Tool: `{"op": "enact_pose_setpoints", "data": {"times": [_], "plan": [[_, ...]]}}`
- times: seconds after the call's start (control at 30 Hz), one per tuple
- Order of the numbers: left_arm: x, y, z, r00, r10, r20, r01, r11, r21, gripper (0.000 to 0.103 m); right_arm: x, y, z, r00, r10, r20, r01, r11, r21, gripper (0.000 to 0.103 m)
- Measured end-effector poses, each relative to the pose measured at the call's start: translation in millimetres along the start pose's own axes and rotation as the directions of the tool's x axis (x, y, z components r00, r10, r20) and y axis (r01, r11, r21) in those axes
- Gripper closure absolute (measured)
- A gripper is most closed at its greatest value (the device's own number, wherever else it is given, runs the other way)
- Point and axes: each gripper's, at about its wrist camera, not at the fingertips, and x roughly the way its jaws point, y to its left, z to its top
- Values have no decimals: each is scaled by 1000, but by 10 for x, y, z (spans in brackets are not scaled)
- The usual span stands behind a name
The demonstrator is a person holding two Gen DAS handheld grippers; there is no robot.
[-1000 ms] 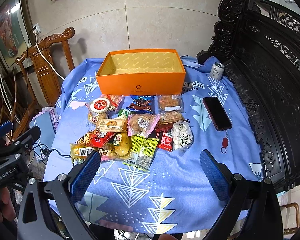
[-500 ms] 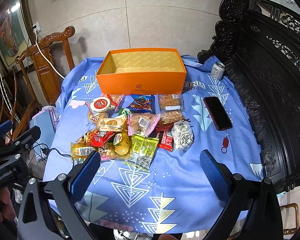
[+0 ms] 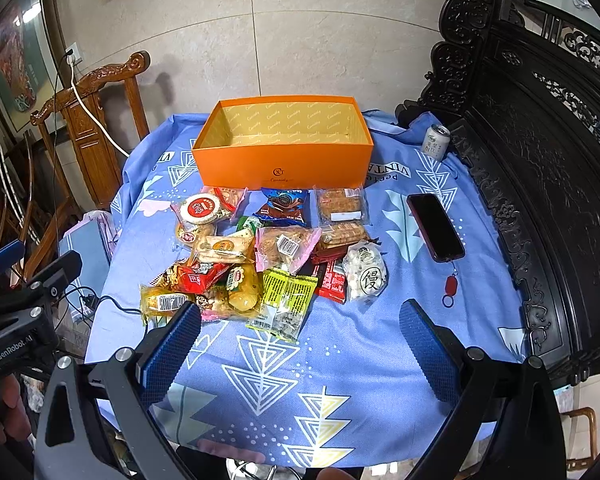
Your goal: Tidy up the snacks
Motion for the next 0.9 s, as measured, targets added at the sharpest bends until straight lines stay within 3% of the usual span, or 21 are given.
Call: {"op": "enact_pose_setpoints", "data": {"times": [0.57,0.9], "plan": [[28,6,-24,1000,-1,-1,1,1000,0,4,-2,10,8,1000,-1,-1,1,1000,-1,3],[404,100,-148,995,-97,-37,96,995,-41,4,221,-150,-96,1000,4,12,-3,1000,-27,3]]}}
